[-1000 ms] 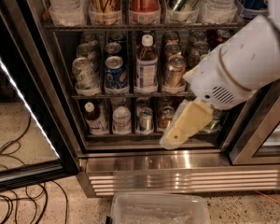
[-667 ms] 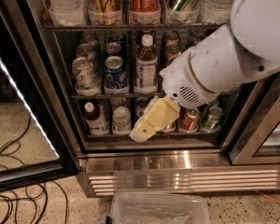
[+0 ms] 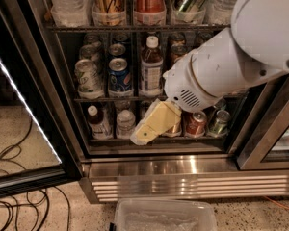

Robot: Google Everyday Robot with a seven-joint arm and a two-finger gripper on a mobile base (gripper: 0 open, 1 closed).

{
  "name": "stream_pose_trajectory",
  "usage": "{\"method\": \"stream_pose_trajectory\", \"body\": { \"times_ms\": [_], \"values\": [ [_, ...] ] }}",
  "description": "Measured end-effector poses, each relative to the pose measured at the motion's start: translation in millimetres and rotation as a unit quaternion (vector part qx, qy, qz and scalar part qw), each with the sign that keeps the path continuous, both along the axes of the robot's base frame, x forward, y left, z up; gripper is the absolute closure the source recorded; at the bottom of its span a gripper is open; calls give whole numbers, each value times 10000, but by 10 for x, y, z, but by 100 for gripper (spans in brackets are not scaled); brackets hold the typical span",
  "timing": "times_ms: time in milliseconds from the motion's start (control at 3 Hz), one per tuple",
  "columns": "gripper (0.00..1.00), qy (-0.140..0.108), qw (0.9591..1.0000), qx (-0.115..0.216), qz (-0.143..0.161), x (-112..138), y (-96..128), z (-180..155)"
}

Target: Pick pepsi can from middle shelf of fridge

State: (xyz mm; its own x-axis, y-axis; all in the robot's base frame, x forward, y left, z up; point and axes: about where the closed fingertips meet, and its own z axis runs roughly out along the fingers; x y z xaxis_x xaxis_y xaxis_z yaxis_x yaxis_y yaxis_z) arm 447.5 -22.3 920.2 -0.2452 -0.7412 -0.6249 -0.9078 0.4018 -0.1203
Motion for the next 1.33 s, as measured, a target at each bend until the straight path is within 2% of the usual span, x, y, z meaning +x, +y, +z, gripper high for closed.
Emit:
{"method": "stream_pose_trajectory", "body": {
  "times_ms": [333, 667, 1000, 1333],
  "values": [
    [0, 70, 9991, 128, -402, 135, 122, -264],
    [0, 98, 9934, 455, -1048, 273, 220, -566],
    [0, -85, 9839, 650, -1661, 304, 260, -759],
    [0, -242, 9764, 954, -1923, 432, 282, -667]
  ]
}}
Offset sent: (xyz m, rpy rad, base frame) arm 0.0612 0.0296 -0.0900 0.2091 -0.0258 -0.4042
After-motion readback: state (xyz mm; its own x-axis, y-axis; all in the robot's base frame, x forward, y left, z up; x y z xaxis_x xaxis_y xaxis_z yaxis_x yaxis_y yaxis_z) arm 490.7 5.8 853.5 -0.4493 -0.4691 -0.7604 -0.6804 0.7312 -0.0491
